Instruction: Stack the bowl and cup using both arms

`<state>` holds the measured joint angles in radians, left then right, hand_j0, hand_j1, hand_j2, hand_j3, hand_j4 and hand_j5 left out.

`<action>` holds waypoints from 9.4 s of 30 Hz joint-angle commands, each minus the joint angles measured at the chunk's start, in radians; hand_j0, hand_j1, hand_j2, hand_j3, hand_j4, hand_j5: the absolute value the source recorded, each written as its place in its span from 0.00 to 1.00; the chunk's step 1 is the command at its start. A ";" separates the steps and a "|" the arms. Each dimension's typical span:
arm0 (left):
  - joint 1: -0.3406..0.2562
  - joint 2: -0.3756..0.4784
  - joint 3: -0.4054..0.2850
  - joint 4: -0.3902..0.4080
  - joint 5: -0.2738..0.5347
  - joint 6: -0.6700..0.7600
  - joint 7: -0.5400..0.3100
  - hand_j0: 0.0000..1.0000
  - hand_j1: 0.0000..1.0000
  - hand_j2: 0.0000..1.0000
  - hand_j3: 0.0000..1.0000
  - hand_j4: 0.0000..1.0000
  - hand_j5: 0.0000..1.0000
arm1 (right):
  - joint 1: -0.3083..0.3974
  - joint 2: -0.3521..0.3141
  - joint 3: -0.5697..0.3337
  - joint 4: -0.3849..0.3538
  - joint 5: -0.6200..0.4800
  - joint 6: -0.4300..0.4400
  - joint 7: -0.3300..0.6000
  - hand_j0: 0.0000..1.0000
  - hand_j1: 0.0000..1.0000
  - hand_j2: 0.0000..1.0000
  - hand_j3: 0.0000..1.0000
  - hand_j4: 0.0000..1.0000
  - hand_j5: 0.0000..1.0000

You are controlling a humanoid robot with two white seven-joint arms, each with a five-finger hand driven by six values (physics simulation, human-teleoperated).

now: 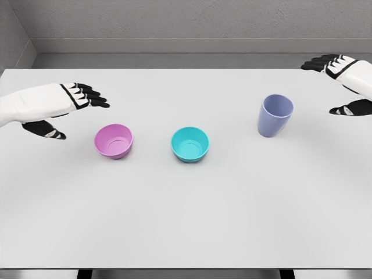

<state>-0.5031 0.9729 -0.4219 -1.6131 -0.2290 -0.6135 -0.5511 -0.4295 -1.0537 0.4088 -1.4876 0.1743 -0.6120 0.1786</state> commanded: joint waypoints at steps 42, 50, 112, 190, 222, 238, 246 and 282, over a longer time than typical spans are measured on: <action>-0.298 -0.040 -0.437 0.081 0.036 0.003 -0.060 1.00 1.00 1.00 1.00 1.00 1.00 | -0.304 0.119 0.194 0.175 -0.047 0.001 0.432 1.00 1.00 1.00 1.00 1.00 1.00; -0.298 -0.092 -0.437 0.131 -0.009 0.003 -0.060 1.00 1.00 1.00 1.00 1.00 1.00 | -0.308 0.150 0.208 0.171 -0.130 0.001 0.432 1.00 1.00 1.00 1.00 1.00 1.00; -0.293 -0.209 -0.460 0.289 -0.101 0.003 -0.060 1.00 1.00 1.00 1.00 1.00 1.00 | -0.382 0.253 0.361 0.306 -0.174 0.018 0.432 1.00 1.00 1.00 1.00 1.00 1.00; -0.399 -0.359 -0.460 0.179 -0.102 0.003 -0.060 0.81 0.81 0.81 0.81 0.81 0.81 | -0.411 0.327 0.393 0.460 -0.160 0.017 0.432 0.87 0.87 0.87 0.87 0.87 0.87; -0.417 -0.519 -0.509 0.257 -0.168 0.003 -0.060 0.83 0.83 0.83 0.83 0.83 0.83 | -0.446 0.314 0.400 0.446 -0.162 0.009 0.432 0.62 0.62 0.62 0.62 0.62 0.62; -0.416 -0.531 -0.509 0.279 -0.174 0.003 -0.060 1.00 1.00 1.00 1.00 1.00 1.00 | -0.468 0.302 0.401 0.383 -0.167 0.009 0.432 0.62 0.62 0.62 0.62 0.62 0.62; -0.419 -0.530 -0.495 0.266 -0.164 0.003 -0.060 1.00 1.00 1.00 1.00 1.00 1.00 | -0.483 0.300 0.409 0.363 -0.167 0.008 0.432 0.62 0.62 0.62 0.62 0.62 0.62; 0.184 -0.186 0.227 0.145 0.036 0.003 0.352 1.00 1.00 1.00 1.00 1.00 1.00 | -0.512 0.239 0.406 0.141 -0.179 0.008 0.432 0.63 0.63 0.63 0.63 0.63 0.63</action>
<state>-0.3114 0.8033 -0.2110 -1.5180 -0.1984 -0.6122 -0.2084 -0.9419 -0.8071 0.8161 -1.3367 0.0054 -0.6071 0.6113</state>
